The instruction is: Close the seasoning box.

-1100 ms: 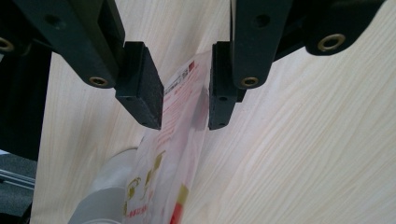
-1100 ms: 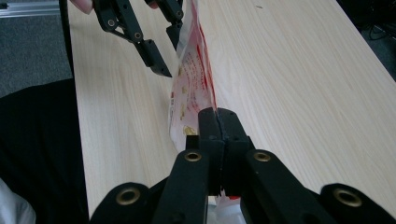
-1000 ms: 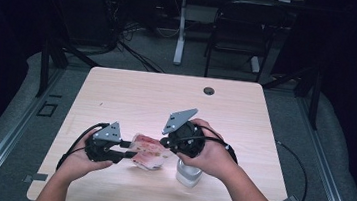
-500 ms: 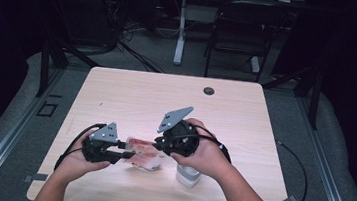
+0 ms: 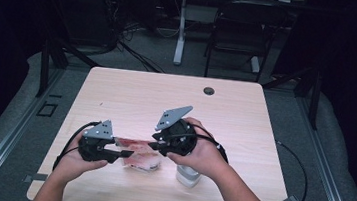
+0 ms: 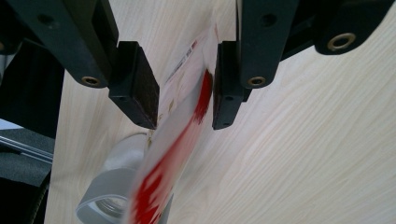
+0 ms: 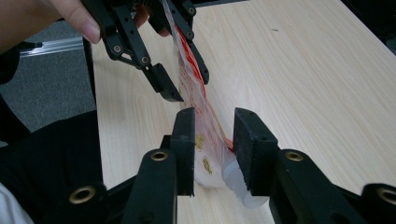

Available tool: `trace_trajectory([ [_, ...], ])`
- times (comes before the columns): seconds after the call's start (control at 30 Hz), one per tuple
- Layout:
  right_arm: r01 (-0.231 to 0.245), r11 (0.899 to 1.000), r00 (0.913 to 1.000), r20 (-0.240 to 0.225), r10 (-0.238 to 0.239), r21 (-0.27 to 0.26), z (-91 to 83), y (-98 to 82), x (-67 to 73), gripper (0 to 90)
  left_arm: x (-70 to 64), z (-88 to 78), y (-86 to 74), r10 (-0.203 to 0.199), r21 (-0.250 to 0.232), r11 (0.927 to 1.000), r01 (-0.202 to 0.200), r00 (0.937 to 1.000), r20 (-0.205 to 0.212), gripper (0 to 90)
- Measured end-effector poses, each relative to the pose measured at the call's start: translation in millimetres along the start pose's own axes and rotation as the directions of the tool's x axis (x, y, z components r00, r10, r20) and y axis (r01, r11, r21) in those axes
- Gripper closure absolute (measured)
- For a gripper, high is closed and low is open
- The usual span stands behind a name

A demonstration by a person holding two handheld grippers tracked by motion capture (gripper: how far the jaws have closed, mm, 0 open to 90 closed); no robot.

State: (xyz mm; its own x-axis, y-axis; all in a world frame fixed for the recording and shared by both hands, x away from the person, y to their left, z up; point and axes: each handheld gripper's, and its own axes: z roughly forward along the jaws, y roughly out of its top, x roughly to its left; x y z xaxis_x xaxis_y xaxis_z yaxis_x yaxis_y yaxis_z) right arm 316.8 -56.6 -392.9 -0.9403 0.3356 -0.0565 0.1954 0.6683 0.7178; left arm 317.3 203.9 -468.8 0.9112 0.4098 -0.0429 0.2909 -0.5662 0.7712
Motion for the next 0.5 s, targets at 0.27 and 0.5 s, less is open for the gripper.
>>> trace_trajectory([
  [0.27, -0.016, 0.998, 0.9996, 0.023, 0.018, -0.054, -3.9, 2.2, -2.1, 60.4, 2.0, -4.1, 0.5, -0.016, -0.027, 0.9995, 0.016, 0.9998, -0.008, 59.2],
  [0.5, -0.027, 0.997, 0.9992, 0.026, 0.029, -0.074, -7.9, 4.1, -3.8, 59.4, 4.7, -9.7, -2.3, -0.028, -0.041, 0.9988, 0.027, 0.9995, -0.015, 59.5],
])
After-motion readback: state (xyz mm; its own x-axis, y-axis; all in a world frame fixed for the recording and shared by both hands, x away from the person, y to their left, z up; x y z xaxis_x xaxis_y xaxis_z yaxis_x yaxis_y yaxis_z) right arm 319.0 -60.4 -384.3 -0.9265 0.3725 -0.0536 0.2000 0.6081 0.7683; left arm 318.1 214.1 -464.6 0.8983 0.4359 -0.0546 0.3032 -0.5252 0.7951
